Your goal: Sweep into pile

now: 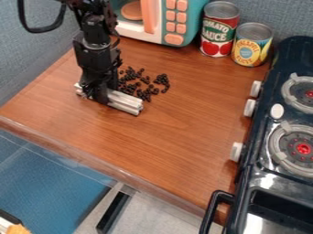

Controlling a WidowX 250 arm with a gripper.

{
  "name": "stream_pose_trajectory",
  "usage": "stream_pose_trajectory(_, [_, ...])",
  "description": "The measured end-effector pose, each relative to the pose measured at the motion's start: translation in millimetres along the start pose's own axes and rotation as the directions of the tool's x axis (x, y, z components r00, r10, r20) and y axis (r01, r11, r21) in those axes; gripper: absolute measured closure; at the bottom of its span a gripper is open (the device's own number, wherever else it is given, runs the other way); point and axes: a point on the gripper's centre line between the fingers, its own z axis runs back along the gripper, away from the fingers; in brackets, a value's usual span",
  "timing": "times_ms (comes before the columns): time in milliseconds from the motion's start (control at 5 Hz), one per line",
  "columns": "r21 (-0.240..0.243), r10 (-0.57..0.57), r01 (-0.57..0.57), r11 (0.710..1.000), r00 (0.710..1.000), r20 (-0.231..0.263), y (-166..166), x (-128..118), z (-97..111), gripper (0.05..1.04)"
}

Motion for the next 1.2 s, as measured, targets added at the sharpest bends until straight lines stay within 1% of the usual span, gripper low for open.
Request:
stream_pose_trajectory(400, [-0.020,0.011,-0.011,1.000,1.000,-0.011,-21.0,-11.1,0.2,0.717])
stream_pose_trajectory(800, [-0.040,0.016,-0.016,0.999,1.000,-0.013,-44.2,-16.4,-1.5,0.717])
stream_pose_trajectory(1200, [-0.042,0.025,-0.026,0.999,1.000,-0.015,-61.8,-19.8,-2.6,0.717])
